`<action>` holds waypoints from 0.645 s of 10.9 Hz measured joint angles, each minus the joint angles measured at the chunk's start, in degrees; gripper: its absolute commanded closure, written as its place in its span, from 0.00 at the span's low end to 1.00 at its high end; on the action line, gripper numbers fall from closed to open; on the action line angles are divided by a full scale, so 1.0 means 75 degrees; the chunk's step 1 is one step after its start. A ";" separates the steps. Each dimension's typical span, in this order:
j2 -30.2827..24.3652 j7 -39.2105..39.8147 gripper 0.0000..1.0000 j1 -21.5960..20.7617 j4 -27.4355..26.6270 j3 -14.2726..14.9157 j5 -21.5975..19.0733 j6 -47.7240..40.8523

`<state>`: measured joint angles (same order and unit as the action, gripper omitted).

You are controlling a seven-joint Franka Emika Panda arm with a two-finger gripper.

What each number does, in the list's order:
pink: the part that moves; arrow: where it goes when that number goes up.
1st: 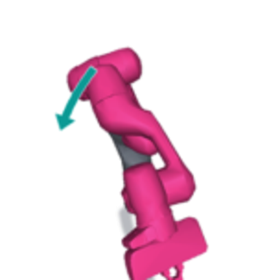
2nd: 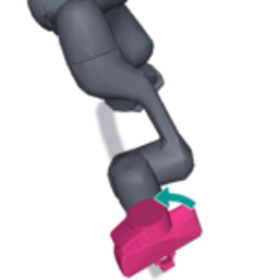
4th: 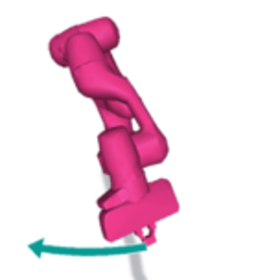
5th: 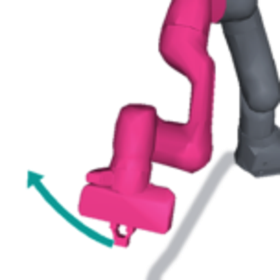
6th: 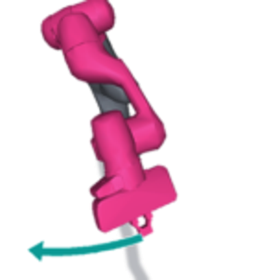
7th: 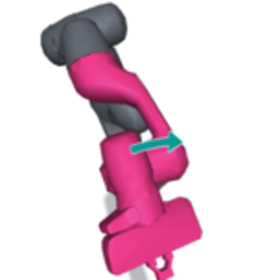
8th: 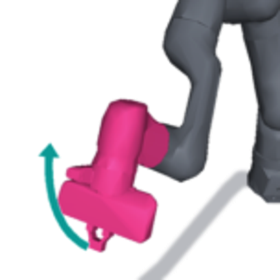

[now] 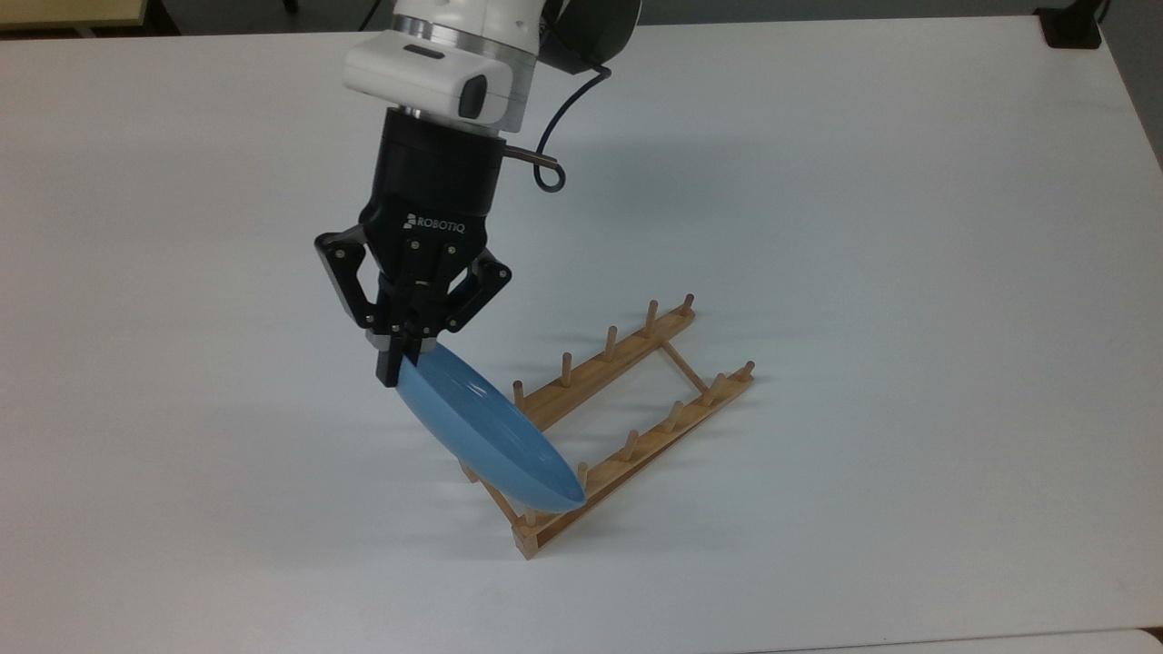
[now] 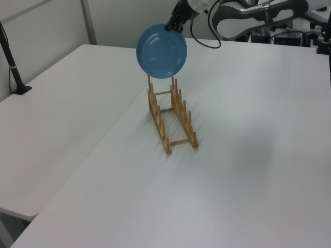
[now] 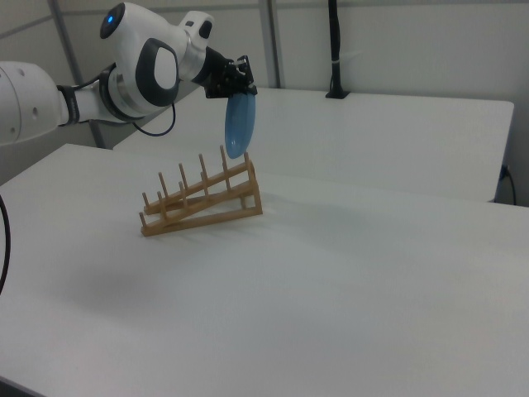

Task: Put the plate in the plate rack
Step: 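Lower the plate upright between the rack pegs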

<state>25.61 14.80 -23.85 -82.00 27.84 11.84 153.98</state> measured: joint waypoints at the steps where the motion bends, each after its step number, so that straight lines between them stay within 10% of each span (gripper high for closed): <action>1: 0.0001 -0.0051 1.00 -0.0044 0.0000 0.0000 0.0073 0.0000; 5: 0.0107 -0.1136 0.96 -0.0169 -0.0179 -0.0029 0.1432 0.0000; 7: 0.0207 -0.1547 0.67 -0.0204 -0.0189 -0.0083 0.1764 0.0000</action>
<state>27.16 3.20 -25.38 -83.42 27.22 25.07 153.98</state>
